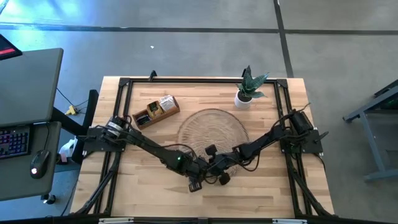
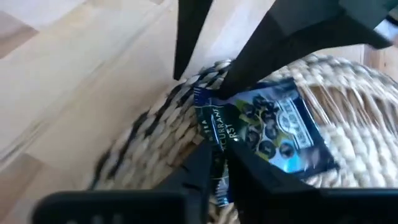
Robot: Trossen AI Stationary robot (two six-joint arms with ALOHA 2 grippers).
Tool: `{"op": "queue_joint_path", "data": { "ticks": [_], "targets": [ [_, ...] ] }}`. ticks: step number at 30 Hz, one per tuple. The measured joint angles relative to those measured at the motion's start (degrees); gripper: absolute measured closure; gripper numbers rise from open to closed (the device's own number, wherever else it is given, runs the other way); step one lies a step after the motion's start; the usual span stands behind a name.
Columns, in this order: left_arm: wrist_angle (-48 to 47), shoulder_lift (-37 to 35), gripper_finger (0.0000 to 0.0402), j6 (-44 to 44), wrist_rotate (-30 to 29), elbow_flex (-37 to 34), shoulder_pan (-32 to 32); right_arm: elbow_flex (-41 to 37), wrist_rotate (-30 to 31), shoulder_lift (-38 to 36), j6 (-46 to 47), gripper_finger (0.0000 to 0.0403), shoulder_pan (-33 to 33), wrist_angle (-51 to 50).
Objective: Pick & Place Tea
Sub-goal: Put the black tea bag into the left compartment of the wooden organizer
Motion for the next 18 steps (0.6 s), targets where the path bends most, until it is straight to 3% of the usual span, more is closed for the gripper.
{"op": "queue_joint_path", "data": {
  "ticks": [3,12,18],
  "targets": [
    [0.1,0.0,0.0264,-0.1,0.3,0.0,0.0,0.0,1.9,0.0,-0.9,0.0395,0.0,0.0],
    [-0.8,-0.1,0.0264,-0.1,2.4,0.1,0.0,0.0,3.5,-2.3,-0.8,0.0399,-0.1,-2.6],
    [-5.4,-4.2,0.0264,-0.3,3.1,-0.2,0.0,0.1,2.2,-7.4,-1.3,0.0400,-0.1,-9.6]
  ]
}}
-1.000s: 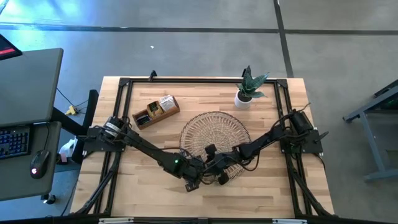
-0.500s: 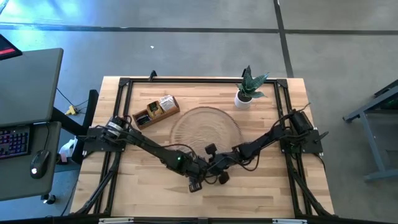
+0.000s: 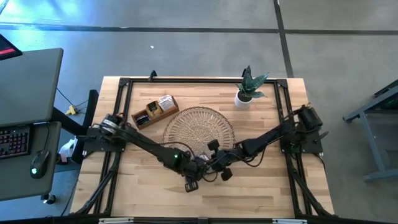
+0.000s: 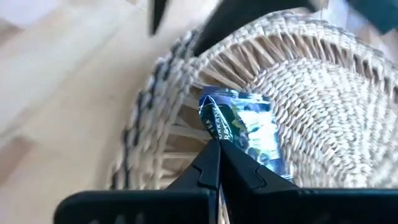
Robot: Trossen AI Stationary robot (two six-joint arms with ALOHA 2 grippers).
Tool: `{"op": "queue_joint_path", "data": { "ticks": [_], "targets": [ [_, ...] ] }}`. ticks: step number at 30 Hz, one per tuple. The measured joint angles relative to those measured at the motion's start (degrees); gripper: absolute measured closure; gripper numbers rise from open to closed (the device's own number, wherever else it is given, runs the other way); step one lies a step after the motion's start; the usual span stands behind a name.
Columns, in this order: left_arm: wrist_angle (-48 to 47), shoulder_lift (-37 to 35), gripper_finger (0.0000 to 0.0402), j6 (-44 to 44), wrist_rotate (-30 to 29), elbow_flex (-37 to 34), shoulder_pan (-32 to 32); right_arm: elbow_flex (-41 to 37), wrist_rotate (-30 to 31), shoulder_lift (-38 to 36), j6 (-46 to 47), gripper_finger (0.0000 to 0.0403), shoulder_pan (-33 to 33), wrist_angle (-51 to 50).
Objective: Pick & Place Tea
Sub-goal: Put the black tea bag into the left compartment of the wooden organizer
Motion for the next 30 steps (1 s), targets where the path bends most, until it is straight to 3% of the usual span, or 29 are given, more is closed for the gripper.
{"op": "queue_joint_path", "data": {
  "ticks": [7,13,18,25,30],
  "targets": [
    [-4.5,-10.0,0.0264,0.7,-6.4,0.1,0.0,0.0,-7.7,-9.3,-11.4,0.0402,0.0,-5.9],
    [-6.4,-18.0,0.0264,9.3,-12.3,0.1,0.0,0.1,-20.1,-17.2,-25.6,0.0402,-2.1,-7.2],
    [-5.5,-20.4,0.0264,16.5,-11.4,0.0,2.0,0.1,-33.1,-18.8,-28.0,0.0402,-6.7,-7.0],
    [-1.8,-16.7,0.0264,22.1,-0.5,0.2,9.6,0.1,-33.6,-16.6,-33.2,0.0403,-9.5,-9.0],
    [-1.4,-14.1,0.0264,19.6,5.5,0.2,14.1,0.0,-23.3,-15.0,-48.2,0.0403,-7.2,-16.3]
  ]
}}
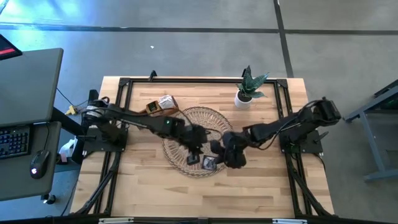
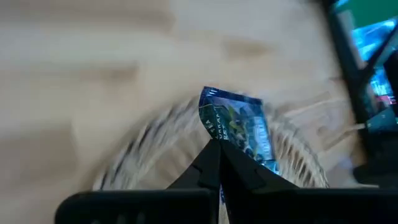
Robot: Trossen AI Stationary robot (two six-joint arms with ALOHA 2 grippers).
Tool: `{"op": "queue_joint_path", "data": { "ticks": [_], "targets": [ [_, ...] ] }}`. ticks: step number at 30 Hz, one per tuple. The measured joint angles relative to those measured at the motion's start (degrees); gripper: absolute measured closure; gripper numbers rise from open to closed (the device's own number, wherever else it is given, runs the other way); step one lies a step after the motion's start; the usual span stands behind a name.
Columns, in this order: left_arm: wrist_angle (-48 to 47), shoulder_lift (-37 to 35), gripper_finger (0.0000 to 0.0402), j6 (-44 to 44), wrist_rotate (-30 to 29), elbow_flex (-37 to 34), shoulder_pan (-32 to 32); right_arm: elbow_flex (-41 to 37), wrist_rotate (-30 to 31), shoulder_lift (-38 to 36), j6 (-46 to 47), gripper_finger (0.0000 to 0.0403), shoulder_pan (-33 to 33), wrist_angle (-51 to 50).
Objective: Pick & Place Tea
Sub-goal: Put the black tea bag into the left compartment of the wooden organizer
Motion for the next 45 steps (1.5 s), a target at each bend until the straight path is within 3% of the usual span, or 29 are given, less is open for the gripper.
{"op": "queue_joint_path", "data": {
  "ticks": [4,9,12,18,32,38,45],
  "targets": [
    [3.2,0.6,0.0264,0.1,6.7,0.0,2.0,-0.1,9.6,0.5,-10.1,0.0403,2.0,-0.9],
    [6.6,1.8,0.0264,0.3,11.8,-0.2,3.7,0.0,16.6,0.6,-15.7,0.0403,4.0,1.0],
    [7.1,1.5,0.0264,1.7,11.9,0.0,3.7,0.0,19.9,0.6,-17.2,0.0403,4.8,0.6],
    [7.4,1.6,0.0264,3.9,11.1,0.0,3.6,0.0,20.3,0.6,-20.5,0.0403,6.1,3.1],
    [6.6,1.6,0.0264,0.4,11.9,-0.1,3.5,0.0,32.4,0.6,-27.7,0.0403,8.0,8.9],
    [6.1,1.6,0.0276,0.2,9.8,-0.1,3.5,0.0,30.9,0.6,-26.7,0.0403,7.9,10.2],
    [5.0,1.6,0.0360,0.6,9.9,-0.1,3.5,0.0,27.9,0.6,-20.1,0.0394,7.9,11.9]
  ]
}}
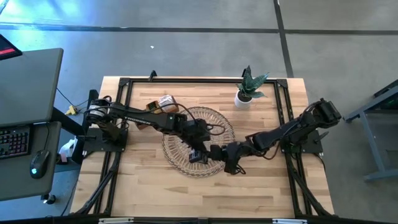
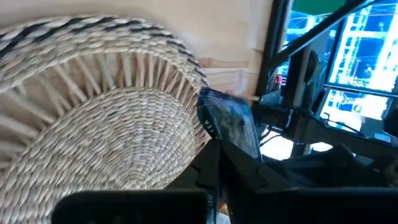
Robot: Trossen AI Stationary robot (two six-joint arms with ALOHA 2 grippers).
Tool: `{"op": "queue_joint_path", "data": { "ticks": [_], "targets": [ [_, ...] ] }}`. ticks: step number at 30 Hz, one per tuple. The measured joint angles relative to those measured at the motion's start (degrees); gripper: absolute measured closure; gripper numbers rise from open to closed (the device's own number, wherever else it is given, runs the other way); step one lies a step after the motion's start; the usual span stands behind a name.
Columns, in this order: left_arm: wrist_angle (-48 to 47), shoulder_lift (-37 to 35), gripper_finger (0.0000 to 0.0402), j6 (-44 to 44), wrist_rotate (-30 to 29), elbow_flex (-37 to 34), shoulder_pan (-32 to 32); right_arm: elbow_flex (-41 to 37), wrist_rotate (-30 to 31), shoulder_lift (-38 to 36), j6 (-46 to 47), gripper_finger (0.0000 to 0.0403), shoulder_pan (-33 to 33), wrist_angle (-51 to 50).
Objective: Pick & Place Tea
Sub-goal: Put the black tea bag into the left compartment of the wooden organizer
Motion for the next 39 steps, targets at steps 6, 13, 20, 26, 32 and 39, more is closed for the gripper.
{"op": "queue_joint_path", "data": {
  "ticks": [6,13,20,26,32,39],
  "targets": [
    [-2.0,0.0,0.0394,-0.6,1.6,0.0,0.0,0.0,1.3,0.0,1.7,0.0379,0.0,0.4],
    [-6.6,-1.2,0.0400,-5.5,-5.3,0.0,0.0,0.0,3.5,0.0,10.9,0.0367,0.0,-1.2],
    [-17.0,-7.1,0.0401,-11.2,-14.9,0.0,-1.0,0.0,14.4,0.0,18.8,0.0372,-0.2,-4.2],
    [-30.8,-18.2,0.0401,-18.4,-35.1,-0.1,-6.3,0.0,15.9,0.0,27.2,0.0374,-1.2,-8.9],
    [-38.6,-30.4,0.0401,-30.6,-57.8,-4.3,-13.8,0.0,11.5,0.0,30.4,0.0375,-2.4,-10.7],
    [-42.0,-41.7,0.0401,-43.3,-69.5,-22.5,-15.3,0.0,1.6,0.0,31.9,0.0376,-4.5,-9.7]
  ]
}}
